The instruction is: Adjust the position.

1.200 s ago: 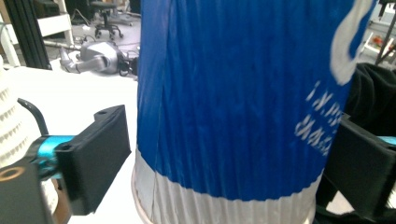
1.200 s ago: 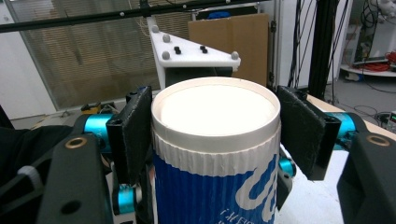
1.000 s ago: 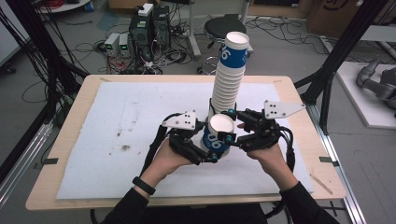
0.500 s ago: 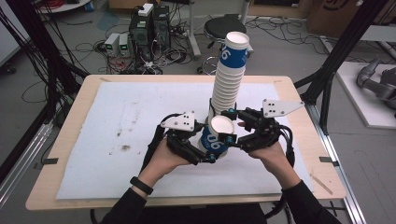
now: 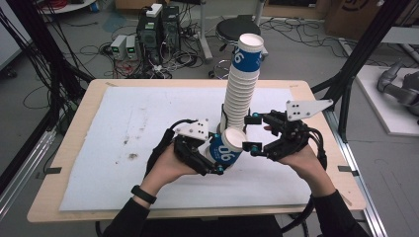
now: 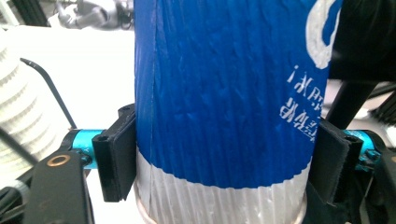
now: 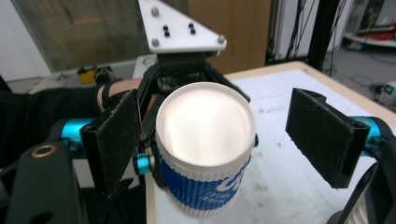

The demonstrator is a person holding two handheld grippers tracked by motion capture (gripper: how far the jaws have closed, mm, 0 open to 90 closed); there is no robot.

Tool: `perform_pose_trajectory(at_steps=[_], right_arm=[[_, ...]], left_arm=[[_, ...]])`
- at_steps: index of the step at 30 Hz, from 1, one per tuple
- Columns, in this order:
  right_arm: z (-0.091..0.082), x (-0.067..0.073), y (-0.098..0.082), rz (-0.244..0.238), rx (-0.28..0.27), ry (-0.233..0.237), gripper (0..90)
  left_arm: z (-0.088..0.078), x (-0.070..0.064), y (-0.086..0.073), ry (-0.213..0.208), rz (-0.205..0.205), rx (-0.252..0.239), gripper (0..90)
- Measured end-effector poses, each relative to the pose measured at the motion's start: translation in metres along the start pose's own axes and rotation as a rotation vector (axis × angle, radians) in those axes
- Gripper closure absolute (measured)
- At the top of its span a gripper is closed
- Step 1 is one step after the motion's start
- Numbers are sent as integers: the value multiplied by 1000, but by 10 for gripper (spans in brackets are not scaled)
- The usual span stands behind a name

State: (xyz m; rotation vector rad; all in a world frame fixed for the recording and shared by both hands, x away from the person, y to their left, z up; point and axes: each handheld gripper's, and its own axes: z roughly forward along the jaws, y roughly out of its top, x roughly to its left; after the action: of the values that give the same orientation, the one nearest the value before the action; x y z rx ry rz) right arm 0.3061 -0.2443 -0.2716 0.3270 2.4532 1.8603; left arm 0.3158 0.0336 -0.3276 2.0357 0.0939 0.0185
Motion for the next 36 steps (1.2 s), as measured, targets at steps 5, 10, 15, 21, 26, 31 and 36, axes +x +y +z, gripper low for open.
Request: perform_pose_trajectory(at_steps=[5, 10, 15, 21, 26, 31, 36], right_arm=[[9, 1, -2, -4, 49, 21, 186], [25, 3, -5, -3, 108, 35, 187], [32, 4, -8, -3, 153, 24, 187], [37, 4, -10, -11, 188, 22, 191], [37, 3, -11, -25, 192, 30, 296], [35, 0, -12, -13, 172, 40, 298], [30, -2, -12, -9, 129, 40, 300]], left_arm=[[-1, -2, 3, 11, 5, 29, 232], [0, -3, 4, 14, 10, 59, 233], [0, -4, 5, 14, 9, 87, 236], [-1, -5, 5, 17, 11, 108, 238], [-1, -5, 5, 21, 19, 111, 240], [-2, -5, 5, 32, 18, 83, 199], [-7, -1, 3, 31, -19, 0, 156]])
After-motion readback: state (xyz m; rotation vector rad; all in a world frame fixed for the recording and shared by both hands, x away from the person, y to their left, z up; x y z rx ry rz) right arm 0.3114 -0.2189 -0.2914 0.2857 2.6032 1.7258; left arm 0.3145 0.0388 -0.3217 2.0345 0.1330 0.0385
